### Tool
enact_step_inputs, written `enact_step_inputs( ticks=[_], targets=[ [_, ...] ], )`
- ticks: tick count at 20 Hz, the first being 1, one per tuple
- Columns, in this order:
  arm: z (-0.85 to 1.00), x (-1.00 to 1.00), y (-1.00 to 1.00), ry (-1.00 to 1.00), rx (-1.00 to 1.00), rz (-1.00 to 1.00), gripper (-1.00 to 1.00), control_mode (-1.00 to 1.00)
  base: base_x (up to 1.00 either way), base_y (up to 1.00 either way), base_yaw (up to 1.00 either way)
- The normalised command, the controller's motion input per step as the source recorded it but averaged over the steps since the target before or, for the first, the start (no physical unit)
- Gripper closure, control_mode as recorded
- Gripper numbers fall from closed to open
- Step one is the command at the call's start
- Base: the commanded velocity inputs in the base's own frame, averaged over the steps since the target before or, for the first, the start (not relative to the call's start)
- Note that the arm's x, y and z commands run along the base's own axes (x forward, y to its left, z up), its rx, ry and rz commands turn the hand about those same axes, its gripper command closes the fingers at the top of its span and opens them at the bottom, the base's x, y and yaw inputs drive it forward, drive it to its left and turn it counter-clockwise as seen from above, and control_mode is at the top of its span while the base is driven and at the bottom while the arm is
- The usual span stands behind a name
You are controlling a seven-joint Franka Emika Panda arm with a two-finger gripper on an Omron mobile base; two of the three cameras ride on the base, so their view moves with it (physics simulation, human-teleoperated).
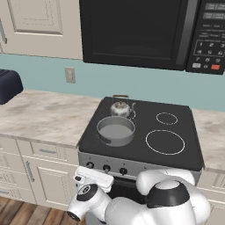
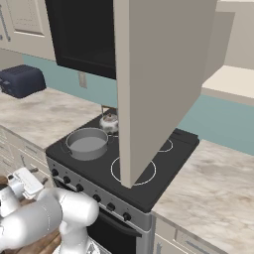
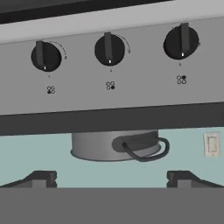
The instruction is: Pick the kettle from the cabinet and place it on a stove burner. Then pick the pot from the counter and place it on another stove burner. Finally, turn both burners on.
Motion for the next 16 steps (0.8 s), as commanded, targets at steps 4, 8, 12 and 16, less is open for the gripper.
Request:
enact_step_inputs(
  ticks=[4, 8, 12, 16],
  targets=[
    [-0.08, 0.00, 0.00, 0.00, -0.01, 0.01, -1.00, -1.00, 0.00, 0.00, 0.00],
    [-0.13, 0.16, 0.00, 0.00, 0.00, 0.00, -1.00, -1.00, 0.00, 0.00, 0.00],
    [-0.12, 0.26, 0.00, 0.00, 0.00, 0.00, -1.00, -1.00, 0.00, 0.00, 0.00],
    [-0.16, 0.22, 0.00, 0.00, 0.00, 0.00, -1.00, -1.00, 0.00, 0.00, 0.00]
  ],
)
